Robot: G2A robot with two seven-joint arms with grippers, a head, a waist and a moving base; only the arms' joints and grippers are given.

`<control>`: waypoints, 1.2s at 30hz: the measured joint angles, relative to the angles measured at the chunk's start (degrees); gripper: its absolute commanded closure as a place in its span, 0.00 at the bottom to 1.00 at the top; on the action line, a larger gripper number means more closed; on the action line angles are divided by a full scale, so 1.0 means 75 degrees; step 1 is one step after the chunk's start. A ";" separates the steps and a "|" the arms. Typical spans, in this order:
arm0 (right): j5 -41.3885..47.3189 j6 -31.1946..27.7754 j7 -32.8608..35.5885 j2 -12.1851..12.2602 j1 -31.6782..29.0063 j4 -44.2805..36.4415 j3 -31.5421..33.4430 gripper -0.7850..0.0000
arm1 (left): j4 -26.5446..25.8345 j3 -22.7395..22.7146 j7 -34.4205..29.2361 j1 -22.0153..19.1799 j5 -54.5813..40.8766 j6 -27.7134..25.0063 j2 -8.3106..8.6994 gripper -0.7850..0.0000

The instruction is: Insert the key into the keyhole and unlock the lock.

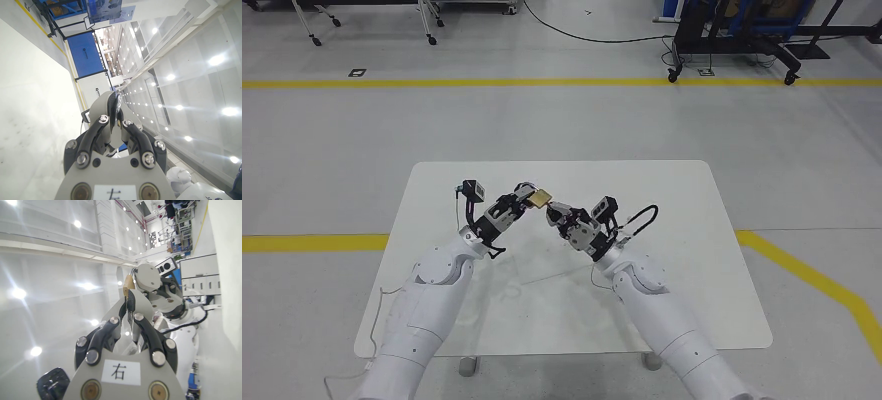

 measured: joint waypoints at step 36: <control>-0.5115 -0.1371 -0.2090 0.0222 -0.0244 -0.0899 -0.0171 1.00 | -0.0032 0.0154 0.0012 -0.0049 0.0680 0.0012 0.0034 0.71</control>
